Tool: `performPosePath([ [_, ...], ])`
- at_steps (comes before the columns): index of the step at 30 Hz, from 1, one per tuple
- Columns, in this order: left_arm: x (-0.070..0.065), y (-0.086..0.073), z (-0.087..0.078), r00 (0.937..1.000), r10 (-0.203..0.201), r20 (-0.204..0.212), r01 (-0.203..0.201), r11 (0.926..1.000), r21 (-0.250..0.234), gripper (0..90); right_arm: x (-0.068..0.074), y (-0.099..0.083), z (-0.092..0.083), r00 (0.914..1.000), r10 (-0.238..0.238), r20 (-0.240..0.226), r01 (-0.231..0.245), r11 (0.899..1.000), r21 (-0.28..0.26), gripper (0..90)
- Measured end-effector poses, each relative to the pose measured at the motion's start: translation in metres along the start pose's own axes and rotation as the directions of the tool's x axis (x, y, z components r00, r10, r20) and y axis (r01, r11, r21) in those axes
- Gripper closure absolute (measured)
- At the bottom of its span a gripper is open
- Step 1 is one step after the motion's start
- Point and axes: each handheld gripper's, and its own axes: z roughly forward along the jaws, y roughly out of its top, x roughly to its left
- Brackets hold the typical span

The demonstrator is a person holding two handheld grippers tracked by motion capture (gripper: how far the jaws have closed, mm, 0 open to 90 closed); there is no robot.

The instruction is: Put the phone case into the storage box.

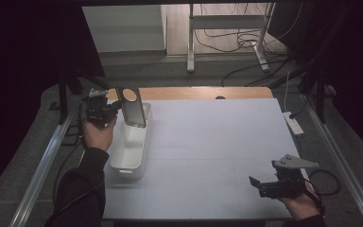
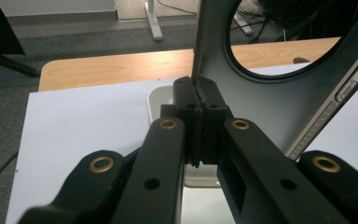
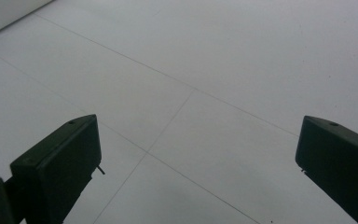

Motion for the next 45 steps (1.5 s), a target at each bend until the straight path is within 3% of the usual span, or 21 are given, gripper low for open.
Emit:
performPosePath([
  [19, 0.006, -0.003, 0.027, 0.9985, -0.011, -0.053, 0.011, 0.9999, -0.008, 89.2, 0.0, -0.006, -0.004, 1.0, 0.003, 0.004, -0.003, 1.0, 0.01, 0.0],
  [45, 0.012, -0.01, 0.062, 0.9951, -0.034, -0.093, 0.033, 0.9994, -0.012, 89.1, 0.0, -0.006, -0.003, 1.0, -0.002, 0.001, 0.002, 1.0, 0.024, 0.0],
])
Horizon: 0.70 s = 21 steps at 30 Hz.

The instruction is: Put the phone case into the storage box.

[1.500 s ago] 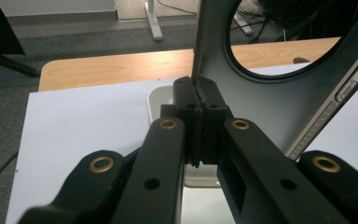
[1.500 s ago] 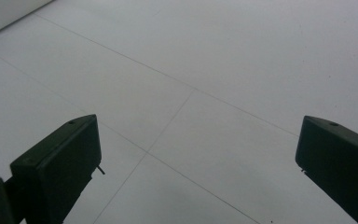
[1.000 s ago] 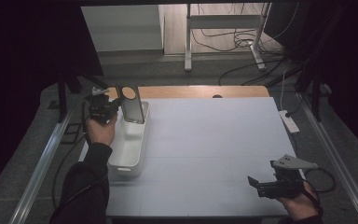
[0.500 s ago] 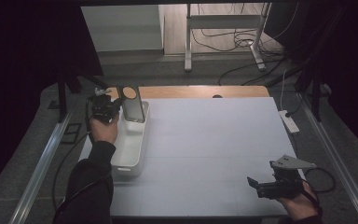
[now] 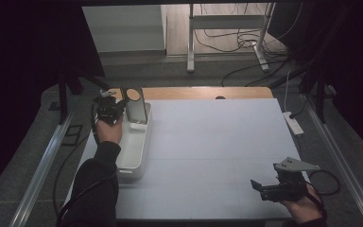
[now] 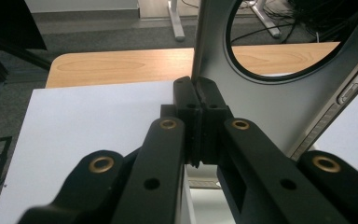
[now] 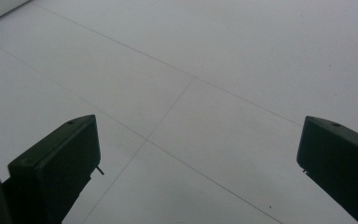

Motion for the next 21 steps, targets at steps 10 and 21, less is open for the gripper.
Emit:
performPosePath([
  [10, -0.002, 0.001, 0.006, 1.0, -0.001, -0.009, 0.001, 0.9999, 0.012, 89.1, 0.0, 0.0, 0.0, 1.0, -0.001, -0.001, 0.001, 1.0, 0.002, 0.0],
  [21, 0.0, 0.002, 0.011, 0.9997, 0.005, -0.023, -0.004, 0.9989, 0.047, 87.5, 0.0, 0.0, 0.0, 1.0, -0.002, -0.001, 0.002, 1.0, 0.004, 0.0],
])
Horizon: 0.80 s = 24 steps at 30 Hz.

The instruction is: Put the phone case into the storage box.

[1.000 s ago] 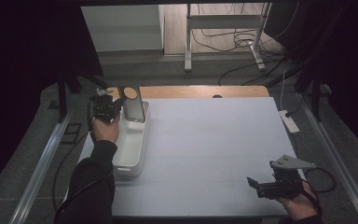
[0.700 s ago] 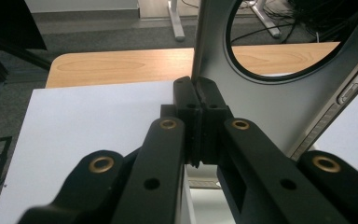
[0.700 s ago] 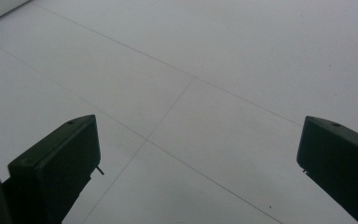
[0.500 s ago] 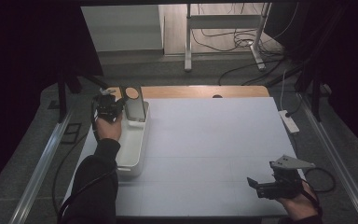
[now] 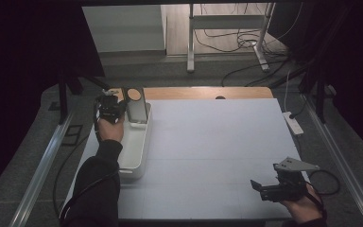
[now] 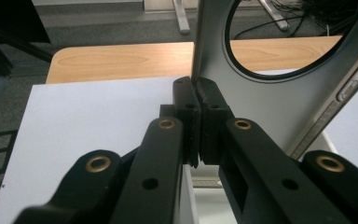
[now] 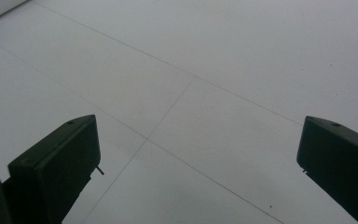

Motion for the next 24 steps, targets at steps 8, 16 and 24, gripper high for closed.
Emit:
performPosePath([
  [8, 0.0016, -0.0004, 0.0019, 1.0, -0.006, 0.002, 0.006, 0.9998, 0.017, 75.3, -0.0002, 0.0001, -0.0001, 1.0, 0.002, -0.001, -0.002, 1.0, 0.0, 0.0],
  [16, 0.0007, 0.0006, -0.001, 0.9994, -0.009, 0.033, 0.008, 0.9999, 0.01, 66.3, -0.0004, 0.0002, -0.0003, 1.0, 0.003, 0.0, -0.003, 1.0, -0.006, 0.0],
  [24, -0.0028, 0.0032, -0.004, 0.9981, 0.01, 0.06, -0.011, 0.9997, 0.021, 60.8, -0.0006, 0.0001, -0.0005, 1.0, 0.0, 0.001, 0.0, 1.0, -0.006, 0.0],
])
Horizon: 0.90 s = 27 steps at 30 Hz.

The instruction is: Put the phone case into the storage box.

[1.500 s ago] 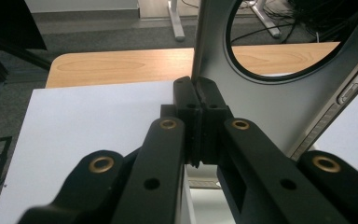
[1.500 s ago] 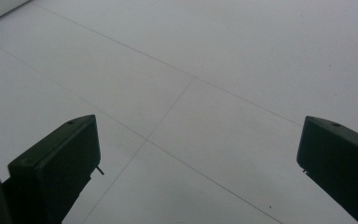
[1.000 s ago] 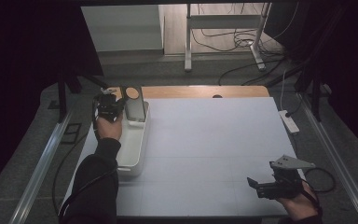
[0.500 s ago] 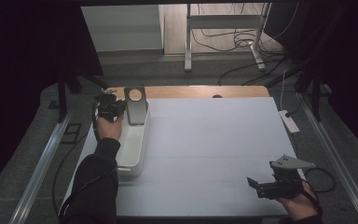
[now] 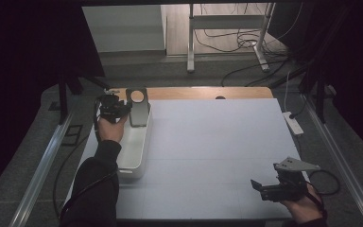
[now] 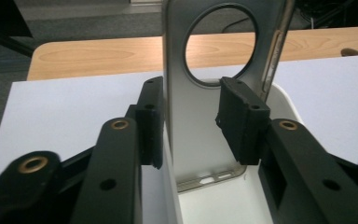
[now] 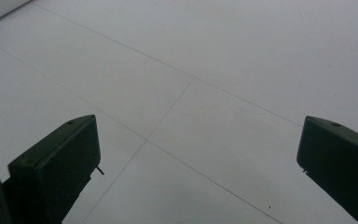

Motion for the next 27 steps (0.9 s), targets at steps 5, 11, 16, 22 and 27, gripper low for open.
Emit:
performPosePath([
  [5, 0.0015, 0.0011, -0.0029, 1.0, -0.001, 0.008, 0.0, 1.0, 0.003, 58.0, -0.0001, 0.0, -0.0002, 1.0, 0.003, -0.001, -0.003, 1.0, -0.001, 0.0],
  [11, 0.0039, 0.0005, -0.0055, 0.9996, -0.006, 0.027, 0.006, 0.9999, 0.015, 54.0, -0.0002, 0.0, -0.0004, 1.0, 0.002, -0.001, -0.002, 1.0, -0.002, 0.0],
  [16, 0.006, -0.0007, -0.0066, 0.999, -0.006, 0.044, 0.005, 0.9997, 0.023, 52.1, -0.0005, 0.0, -0.0002, 1.0, 0.002, 0.002, -0.002, 1.0, -0.001, 0.0],
  [22, 0.0071, -0.0011, -0.008, 0.9977, 0.006, 0.067, -0.008, 0.9994, 0.035, 48.0, -0.0011, -0.0004, 0.0002, 1.0, 0.004, 0.003, -0.004, 1.0, 0.01, 0.0],
  [27, 0.0065, -0.0017, -0.0101, 0.9955, 0.015, 0.093, -0.02, 0.9985, 0.052, 44.6, -0.0014, -0.0007, 0.0004, 0.9999, 0.011, 0.002, -0.011, 1.0, 0.012, 0.0],
])
